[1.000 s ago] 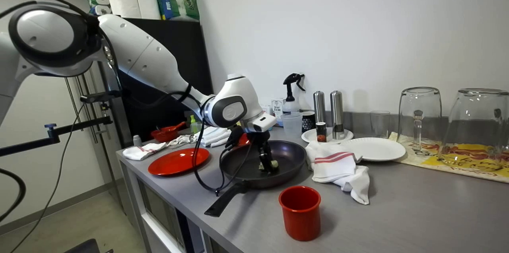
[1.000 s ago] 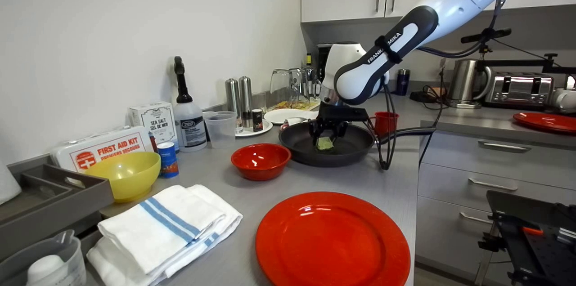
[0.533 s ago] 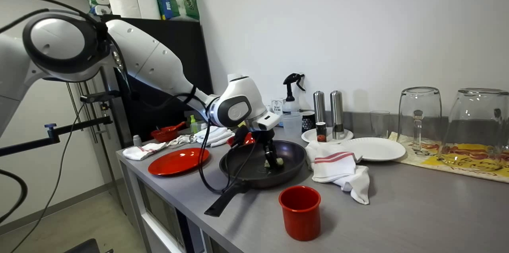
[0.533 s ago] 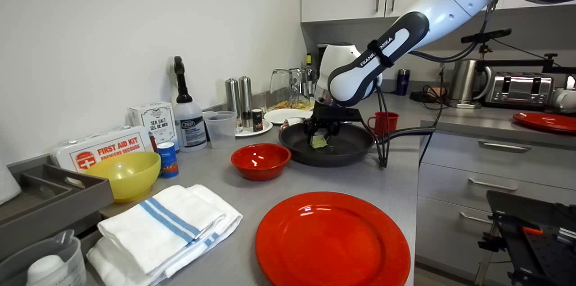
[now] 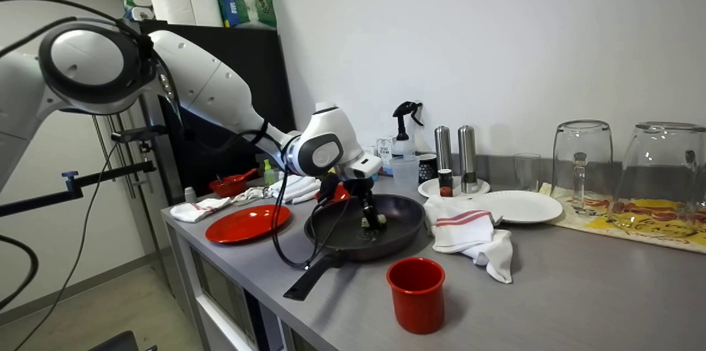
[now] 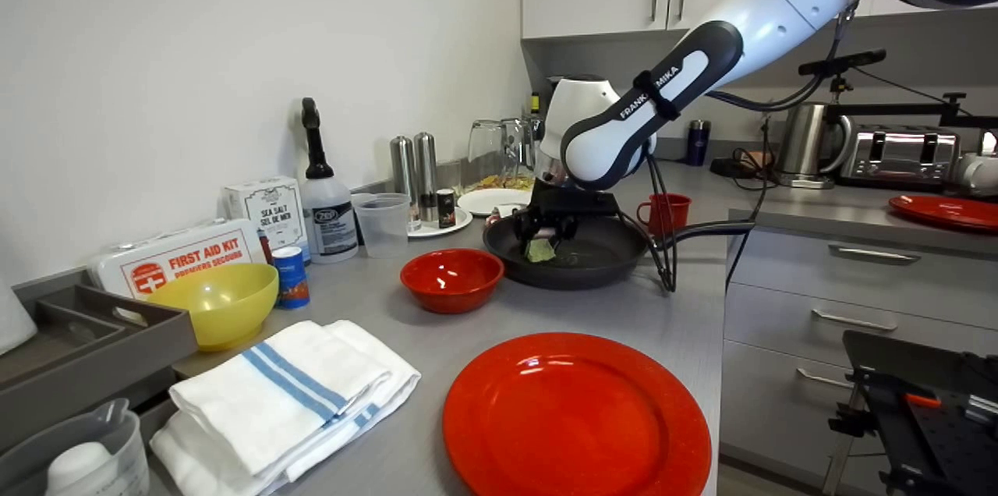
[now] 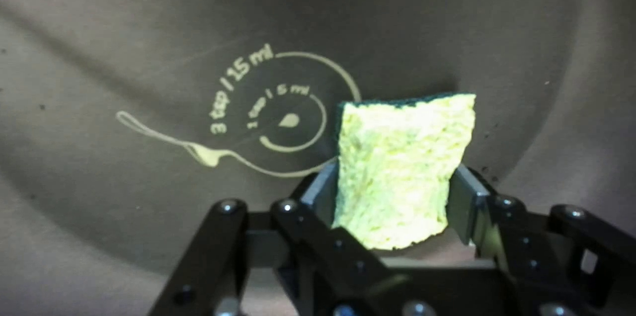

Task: Pick up the sponge and put it on the black pan, use the sponge to scrub the pan and place the sponge back on the countertop

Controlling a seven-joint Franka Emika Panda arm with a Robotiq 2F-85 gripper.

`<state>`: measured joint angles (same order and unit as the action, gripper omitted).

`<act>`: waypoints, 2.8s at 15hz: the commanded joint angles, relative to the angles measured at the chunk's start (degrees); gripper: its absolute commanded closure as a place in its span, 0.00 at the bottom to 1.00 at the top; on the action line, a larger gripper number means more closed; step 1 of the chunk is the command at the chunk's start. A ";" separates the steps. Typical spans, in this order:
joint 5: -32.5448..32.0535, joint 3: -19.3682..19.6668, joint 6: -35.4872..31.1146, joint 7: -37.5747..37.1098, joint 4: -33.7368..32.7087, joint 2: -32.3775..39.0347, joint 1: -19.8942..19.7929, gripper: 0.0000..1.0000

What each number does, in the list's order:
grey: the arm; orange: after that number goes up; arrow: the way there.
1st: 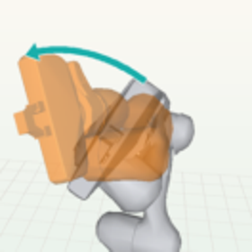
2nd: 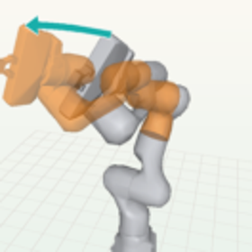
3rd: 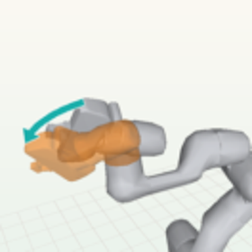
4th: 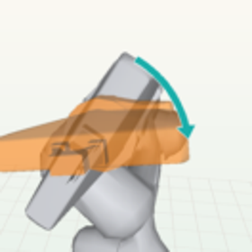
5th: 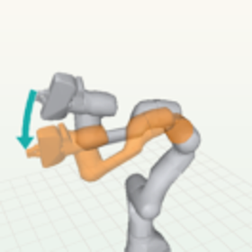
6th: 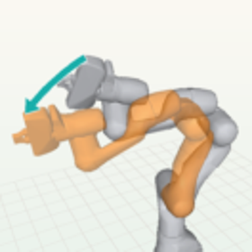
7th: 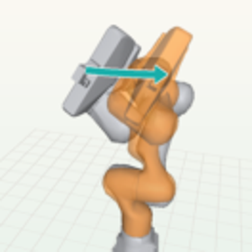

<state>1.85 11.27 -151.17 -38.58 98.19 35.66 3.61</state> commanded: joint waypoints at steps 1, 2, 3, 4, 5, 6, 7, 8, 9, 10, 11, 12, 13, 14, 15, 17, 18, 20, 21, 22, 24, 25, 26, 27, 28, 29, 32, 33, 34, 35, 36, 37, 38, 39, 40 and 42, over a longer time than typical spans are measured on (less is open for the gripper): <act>-0.16 -0.84 -1.20 1.45 -0.70 0.65 1.03 0.72; -0.08 -1.08 -1.23 1.75 -0.71 0.63 1.17 0.72; -0.09 -1.20 -1.30 1.94 -0.73 0.64 1.31 0.72; -0.13 -1.20 -1.33 2.03 -0.78 0.71 1.42 0.72; -0.19 -1.12 -1.35 2.11 -0.87 0.80 1.49 0.72; -0.45 -0.72 -1.45 1.98 -1.12 1.15 1.66 0.72; -0.87 -0.18 -1.51 1.76 -1.43 1.59 1.89 0.72; -1.36 0.45 -1.61 1.47 -1.80 2.08 2.07 0.72; -1.67 0.85 -1.63 1.31 -2.08 2.38 2.11 0.72; -2.00 1.36 -1.67 1.12 -2.37 2.70 2.09 0.72; -2.16 1.71 -1.61 1.02 -2.61 2.93 1.96 0.72; -2.31 2.15 -1.57 0.86 -2.95 3.20 1.84 0.72; -2.38 2.56 -1.53 0.69 -3.25 3.44 1.71 0.72; -2.40 2.99 -1.51 0.56 -3.51 3.65 1.58 0.72; -2.43 3.46 -1.52 0.42 -3.78 3.88 1.51 0.72; -2.47 4.39 -1.53 0.11 -3.98 4.18 1.39 0.72; -2.52 4.88 -1.36 -0.08 -3.96 4.23 1.37 0.72; -2.45 5.60 -1.02 -0.04 -2.77 3.80 0.99 0.72; -2.27 5.81 -0.75 -0.03 -2.33 3.58 0.75 0.72; -1.35 5.18 -0.03 0.48 -1.71 2.94 -0.01 0.72; 1.69 2.64 0.68 2.18 -0.69 1.51 -2.53 0.72; 3.75 1.19 1.23 2.72 -0.33 0.91 -3.96 0.72; 5.51 0.16 1.50 2.96 -0.06 0.56 -5.04 0.72; 7.70 -1.36 2.20 3.68 0.07 0.14 -6.55 0.72; 9.63 -2.32 2.22 3.82 0.51 -0.25 -7.63 0.72; 11.57 -3.30 2.62 4.16 0.74 -0.55 -8.79 0.72; 15.66 -4.59 3.08 4.59 2.61 -1.79 -11.02 0.72; 16.59 -4.74 3.09 4.51 3.26 -2.15 -11.39 0.72; 17.52 -4.92 3.09 4.48 4.05 -2.60 -11.71 0.72; 18.22 -5.03 3.08 4.41 4.77 -3.04 -11.88 0.72; 18.77 -5.09 3.03 4.42 5.72 -3.63 -11.97 0.72; 19.32 -5.19 3.18 4.49 6.50 -4.14 -12.09 0.72; 19.21 -4.79 3.43 4.05 7.38 -4.64 -11.79 0.72; 19.25 -4.59 3.28 4.00 8.32 -5.25 -11.65 0.72; 18.98 -4.21 3.18 3.81 9.36 -5.84 -11.42 0.72; 18.70 -3.83 3.21 3.66 11.22 -7.02 -11.29 0.72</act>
<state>19.78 7.00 -148.89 -35.67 104.18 31.39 -7.89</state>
